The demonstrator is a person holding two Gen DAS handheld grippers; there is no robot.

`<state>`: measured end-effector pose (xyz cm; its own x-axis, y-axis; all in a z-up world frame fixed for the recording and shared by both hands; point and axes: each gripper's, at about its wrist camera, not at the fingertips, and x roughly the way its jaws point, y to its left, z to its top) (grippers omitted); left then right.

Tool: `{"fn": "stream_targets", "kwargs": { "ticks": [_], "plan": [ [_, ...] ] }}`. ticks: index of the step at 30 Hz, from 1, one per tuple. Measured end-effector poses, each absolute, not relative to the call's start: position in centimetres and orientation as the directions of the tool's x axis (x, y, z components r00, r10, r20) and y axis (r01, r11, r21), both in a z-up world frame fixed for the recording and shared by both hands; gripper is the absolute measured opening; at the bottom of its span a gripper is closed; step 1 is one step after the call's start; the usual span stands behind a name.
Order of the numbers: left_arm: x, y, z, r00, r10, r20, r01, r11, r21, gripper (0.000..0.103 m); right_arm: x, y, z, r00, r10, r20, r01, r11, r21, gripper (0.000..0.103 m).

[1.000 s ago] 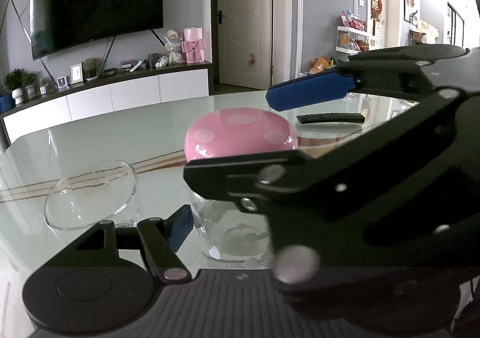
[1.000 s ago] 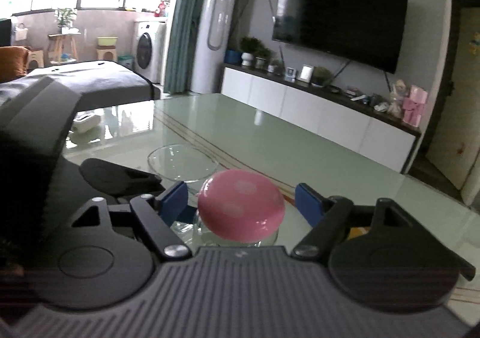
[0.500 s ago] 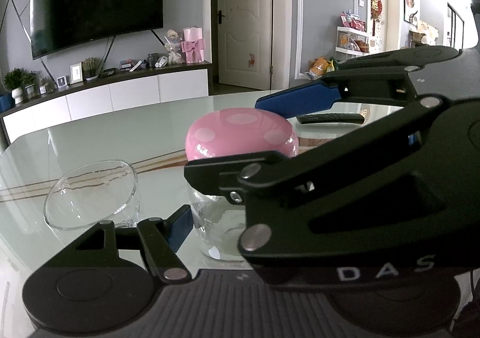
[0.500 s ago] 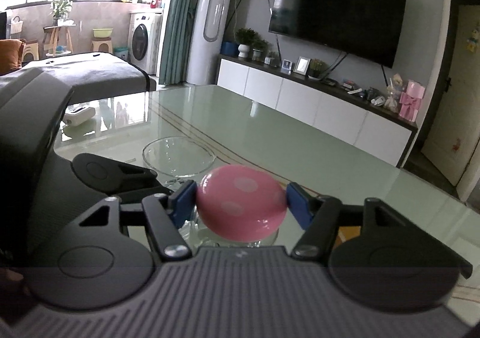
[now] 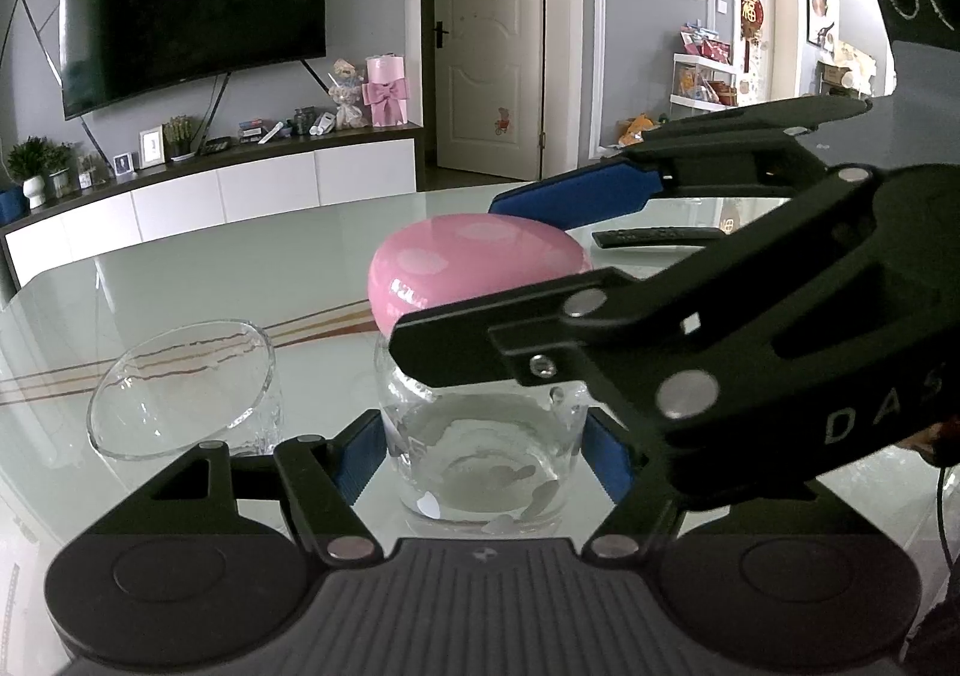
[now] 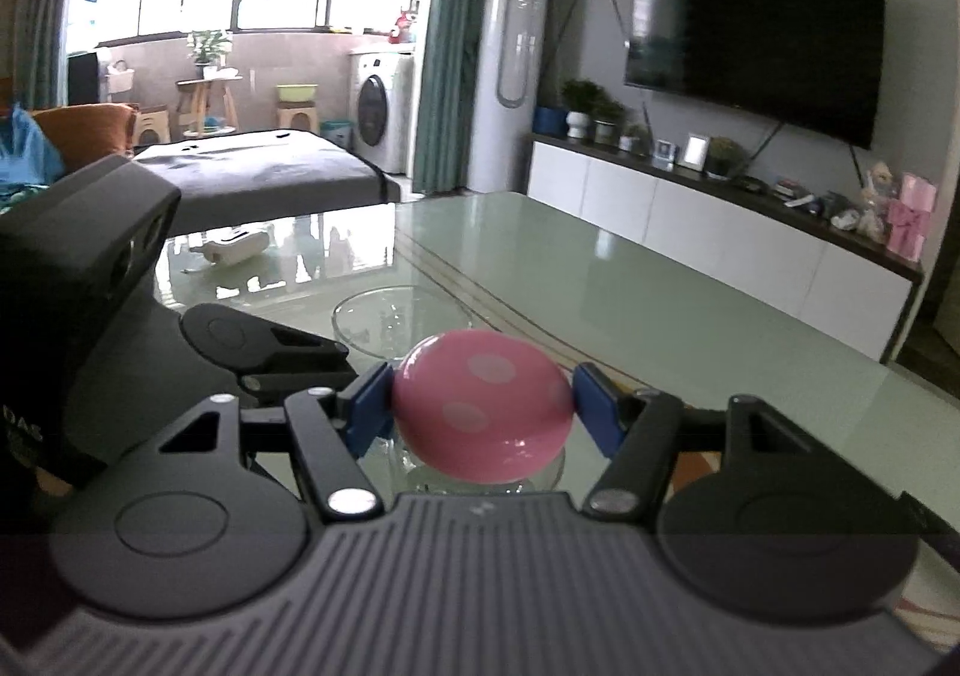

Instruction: Unscrew bottle cap and pour

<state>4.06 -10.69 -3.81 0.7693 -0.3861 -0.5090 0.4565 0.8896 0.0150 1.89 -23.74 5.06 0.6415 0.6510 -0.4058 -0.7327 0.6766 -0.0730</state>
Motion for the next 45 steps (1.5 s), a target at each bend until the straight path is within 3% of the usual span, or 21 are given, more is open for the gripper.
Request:
{"fn": "stream_targets", "kwargs": {
  "ticks": [17, 23, 27, 31, 45],
  "plan": [
    [4.0, -10.6, -4.0, 0.769, -0.387, -0.508, 0.459, 0.888, 0.019, 0.074, 3.4, -25.1, 5.5, 0.522, 0.745, -0.415, -0.828, 0.559, -0.040, 0.067],
    [4.0, -10.6, -4.0, 0.767, -0.388, -0.510, 0.463, 0.886, 0.022, 0.074, 2.0, -24.6, 5.4, 0.594, 0.704, -0.390, -0.779, 0.624, -0.060, 0.087],
    [4.0, -10.8, -4.0, 0.767, -0.388, -0.512, 0.462, 0.887, 0.021, 0.074, 0.6, -23.5, 5.6, 0.678, 0.621, -0.392, -0.706, 0.700, -0.112, 0.087],
    [3.9, -10.9, -3.9, 0.768, -0.386, -0.511, 0.461, 0.887, 0.023, 0.074, -0.4, -22.1, 5.5, 0.742, 0.532, -0.408, -0.633, 0.755, -0.168, 0.079],
    [4.0, -10.5, -3.8, 0.763, -0.396, -0.510, 0.468, 0.883, 0.015, 0.074, -0.3, -20.7, 5.3, 0.772, 0.461, -0.438, -0.558, 0.821, -0.120, 0.069]
  ]
}}
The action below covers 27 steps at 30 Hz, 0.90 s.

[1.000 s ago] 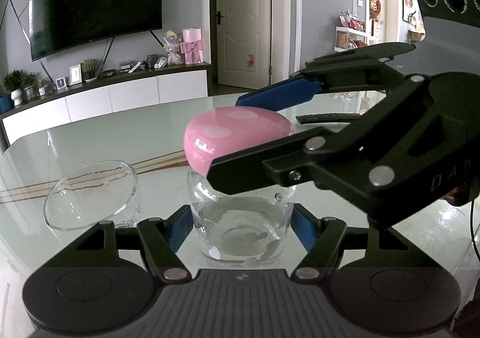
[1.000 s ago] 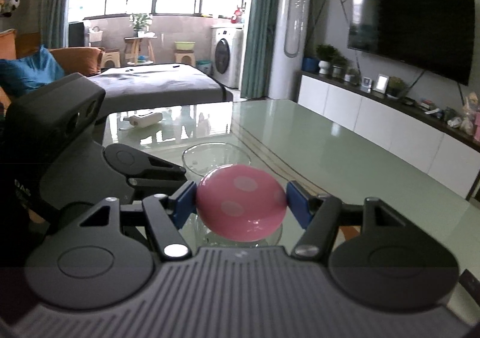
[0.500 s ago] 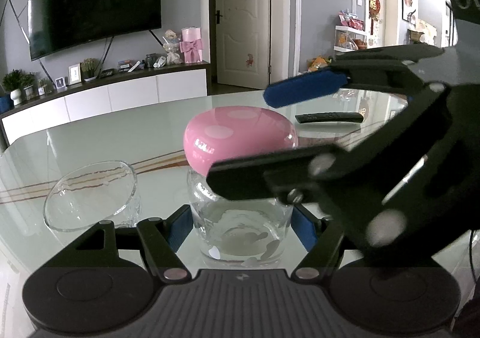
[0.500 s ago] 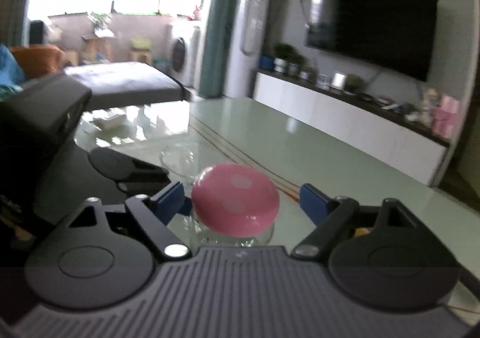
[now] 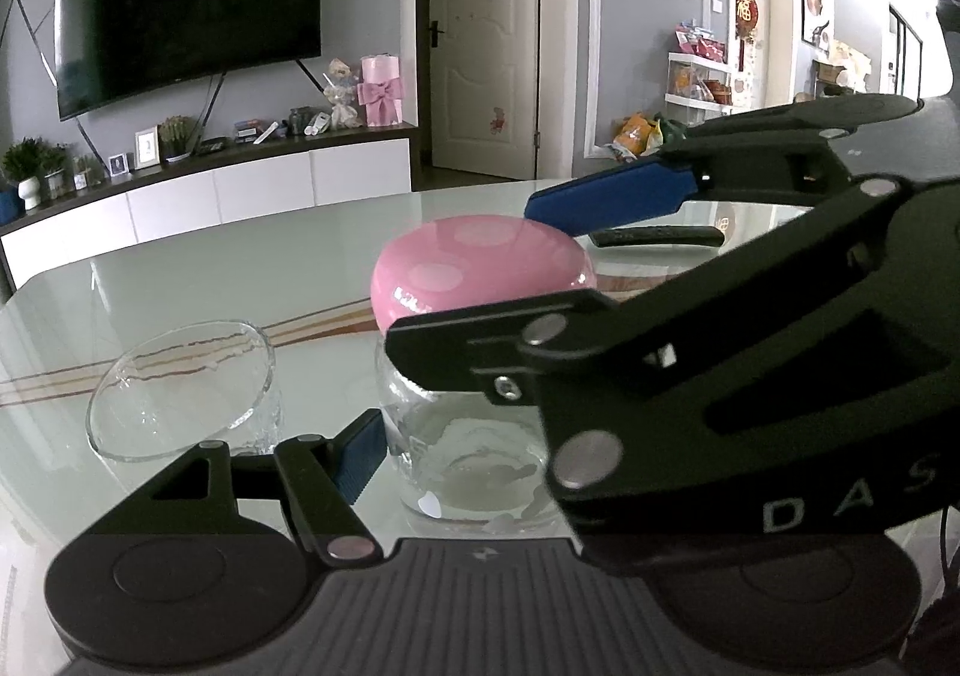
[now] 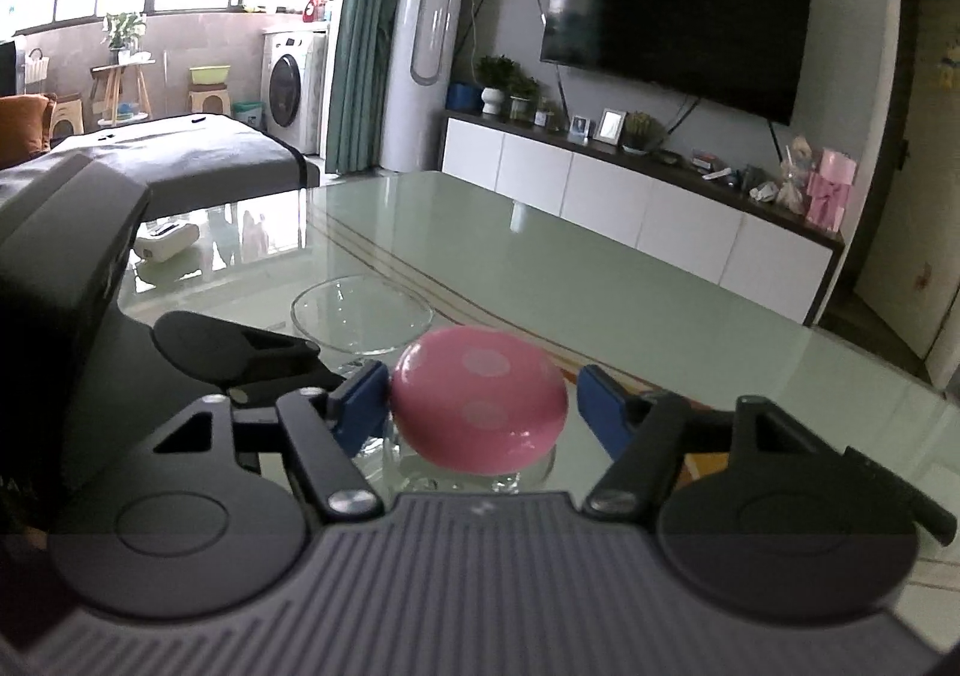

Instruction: Unscrew bottle cap and pour

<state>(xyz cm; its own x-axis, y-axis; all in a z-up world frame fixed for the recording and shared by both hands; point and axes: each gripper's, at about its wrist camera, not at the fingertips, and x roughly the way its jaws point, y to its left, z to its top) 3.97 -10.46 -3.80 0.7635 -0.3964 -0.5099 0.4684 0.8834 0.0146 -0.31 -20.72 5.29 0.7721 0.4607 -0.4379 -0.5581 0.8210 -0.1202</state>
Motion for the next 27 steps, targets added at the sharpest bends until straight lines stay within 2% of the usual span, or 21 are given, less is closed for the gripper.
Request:
{"fn": "stream_targets", "kwargs": {
  "ticks": [11, 20, 27],
  "plan": [
    [4.1, -10.2, -3.5, 0.762, -0.397, -0.511, 0.469, 0.883, 0.013, 0.074, -0.6, -20.4, 5.3, 0.761, 0.472, -0.445, -0.583, 0.798, -0.150, 0.066],
    [4.4, -10.1, -3.4, 0.761, -0.398, -0.513, 0.471, 0.882, 0.014, 0.074, 0.8, -23.4, 5.4, 0.657, 0.616, -0.435, -0.705, 0.706, -0.063, 0.066],
    [4.5, -10.0, -3.4, 0.760, -0.399, -0.513, 0.473, 0.881, 0.015, 0.074, 1.7, -25.1, 5.8, 0.579, 0.698, -0.421, -0.784, 0.619, -0.052, 0.066]
  ]
}}
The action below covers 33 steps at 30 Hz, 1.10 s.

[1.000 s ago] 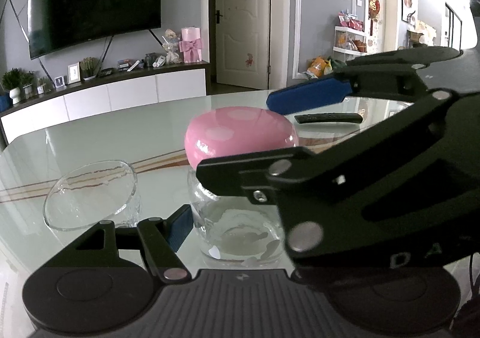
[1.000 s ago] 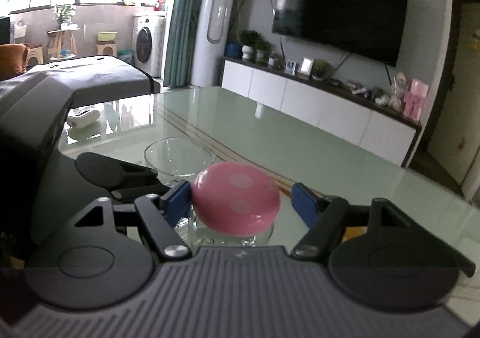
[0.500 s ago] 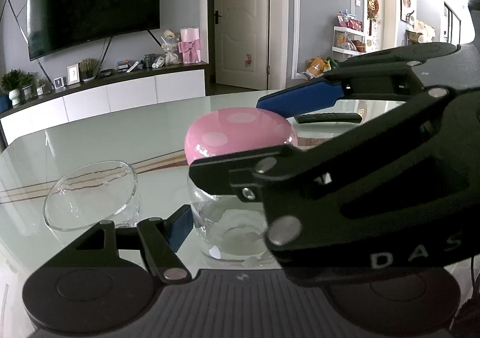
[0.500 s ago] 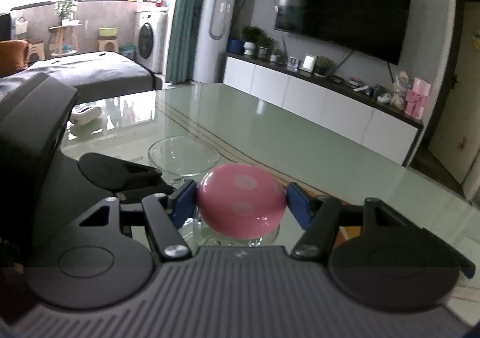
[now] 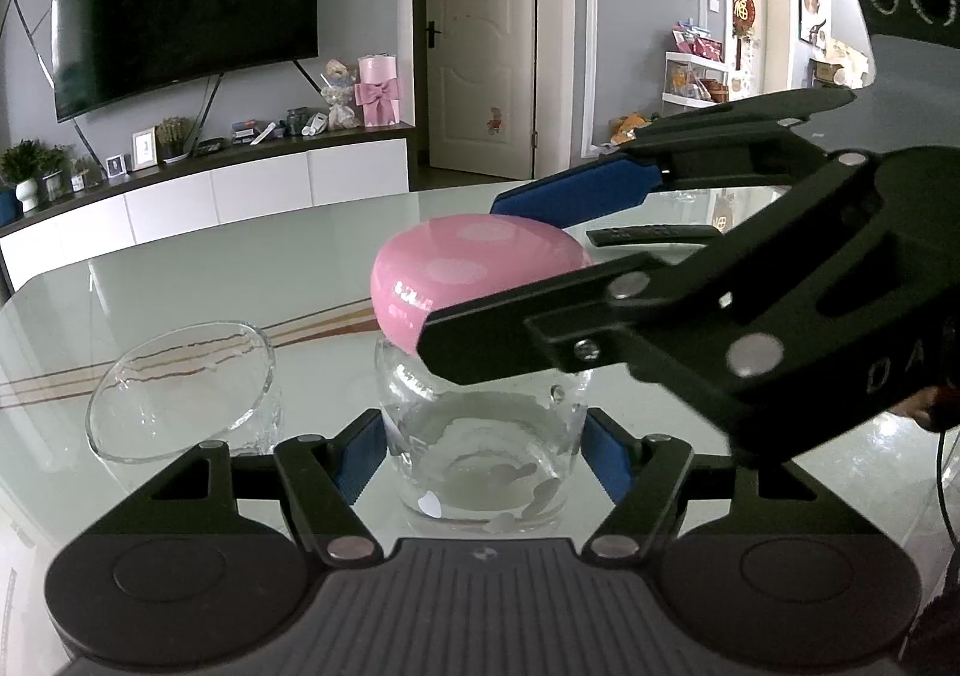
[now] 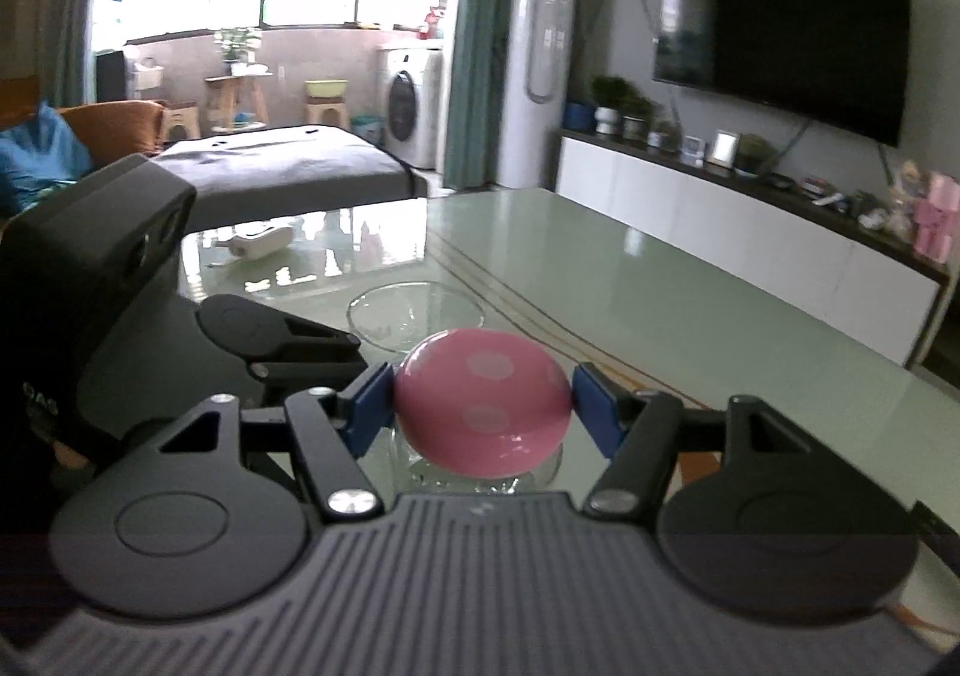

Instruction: Unscrew bottle cap and pour

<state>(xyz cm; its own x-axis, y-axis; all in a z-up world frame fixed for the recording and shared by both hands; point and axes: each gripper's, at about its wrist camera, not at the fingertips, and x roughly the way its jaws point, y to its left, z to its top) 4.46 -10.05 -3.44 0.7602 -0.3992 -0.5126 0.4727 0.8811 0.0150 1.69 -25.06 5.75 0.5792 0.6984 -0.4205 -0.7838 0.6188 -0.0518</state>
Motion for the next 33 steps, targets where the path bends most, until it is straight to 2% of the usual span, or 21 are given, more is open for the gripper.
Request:
{"fn": "stream_targets", "kwargs": {
  "ticks": [20, 24, 26, 33],
  "plan": [
    [4.6, -9.9, -3.6, 0.758, -0.403, -0.513, 0.480, 0.877, 0.019, 0.074, 2.9, -26.0, 6.6, 0.469, 0.758, -0.454, -0.855, 0.519, -0.016, 0.068],
    [4.6, -9.9, -3.6, 0.757, -0.403, -0.514, 0.479, 0.878, 0.017, 0.074, 2.2, -25.7, 6.4, 0.516, 0.732, -0.446, -0.831, 0.554, -0.051, 0.071],
    [4.7, -9.9, -3.5, 0.757, -0.404, -0.514, 0.478, 0.878, 0.015, 0.074, 1.6, -25.4, 6.3, 0.560, 0.703, -0.439, -0.802, 0.593, -0.073, 0.077],
    [4.7, -9.7, -3.6, 0.757, -0.409, -0.509, 0.482, 0.876, 0.011, 0.074, -0.4, -23.6, 5.7, 0.699, 0.574, -0.426, -0.664, 0.743, -0.089, 0.080]
  ]
}}
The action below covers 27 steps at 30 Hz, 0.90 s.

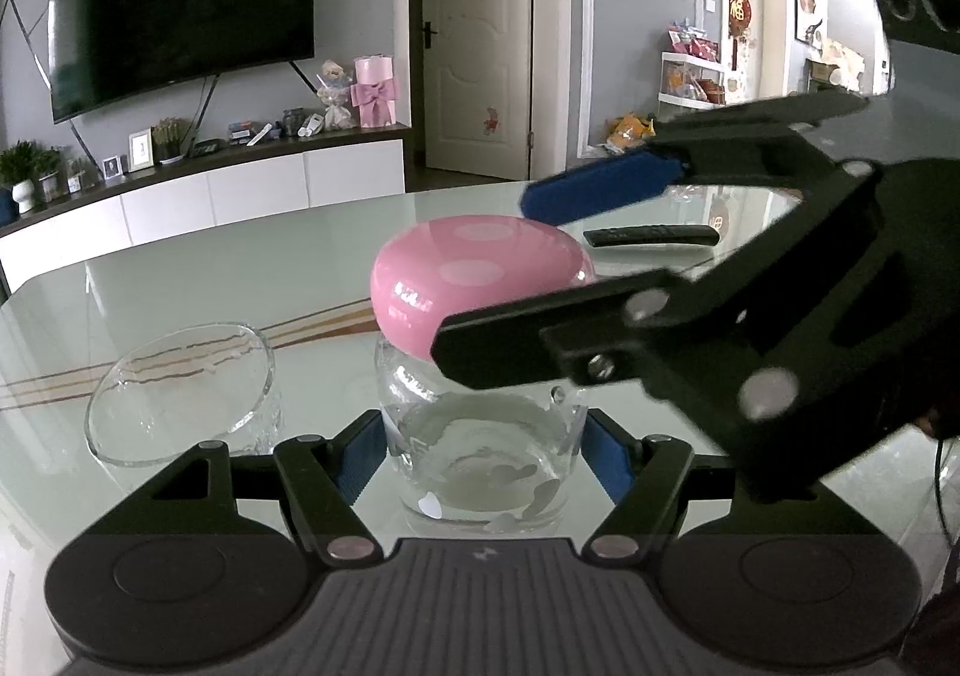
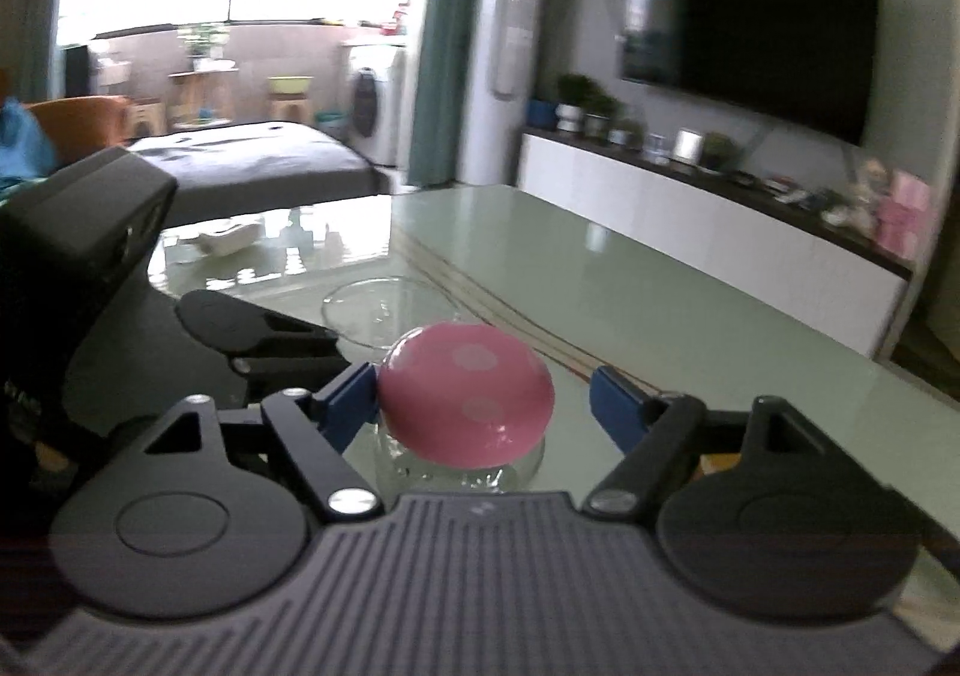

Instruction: Unscrew bottle cap and pour

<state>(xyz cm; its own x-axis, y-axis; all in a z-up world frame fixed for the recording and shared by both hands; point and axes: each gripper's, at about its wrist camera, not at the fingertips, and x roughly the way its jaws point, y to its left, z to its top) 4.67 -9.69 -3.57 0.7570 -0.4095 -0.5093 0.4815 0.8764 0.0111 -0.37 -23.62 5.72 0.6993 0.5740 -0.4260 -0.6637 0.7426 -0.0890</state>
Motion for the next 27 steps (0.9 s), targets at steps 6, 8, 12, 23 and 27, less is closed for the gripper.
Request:
{"fn": "stream_targets", "kwargs": {
  "ticks": [6, 8, 12, 23, 27],
  "plan": [
    [4.8, -9.5, -3.5, 0.757, -0.411, -0.508, 0.482, 0.876, 0.009, 0.074, -0.7, -22.6, 6.1, 0.740, 0.513, -0.435, -0.597, 0.799, -0.073, 0.079],
    [4.5, -9.6, -3.4, 0.757, -0.411, -0.507, 0.482, 0.876, 0.009, 0.074, -0.7, -22.3, 6.2, 0.747, 0.499, -0.439, -0.586, 0.806, -0.082, 0.079],
    [4.4, -9.6, -3.4, 0.759, -0.413, -0.504, 0.482, 0.876, 0.007, 0.074, -0.9, -21.3, 5.9, 0.745, 0.489, -0.455, -0.585, 0.805, -0.094, 0.075],
    [4.5, -9.4, -3.2, 0.756, -0.418, -0.504, 0.483, 0.876, -0.002, 0.074, -1.1, -20.5, 5.4, 0.752, 0.464, -0.468, -0.578, 0.806, -0.129, 0.066],
    [4.6, -9.4, -3.2, 0.755, -0.419, -0.504, 0.484, 0.875, -0.002, 0.074, -1.0, -21.1, 5.4, 0.735, 0.493, -0.465, -0.605, 0.787, -0.122, 0.066]
  ]
}}
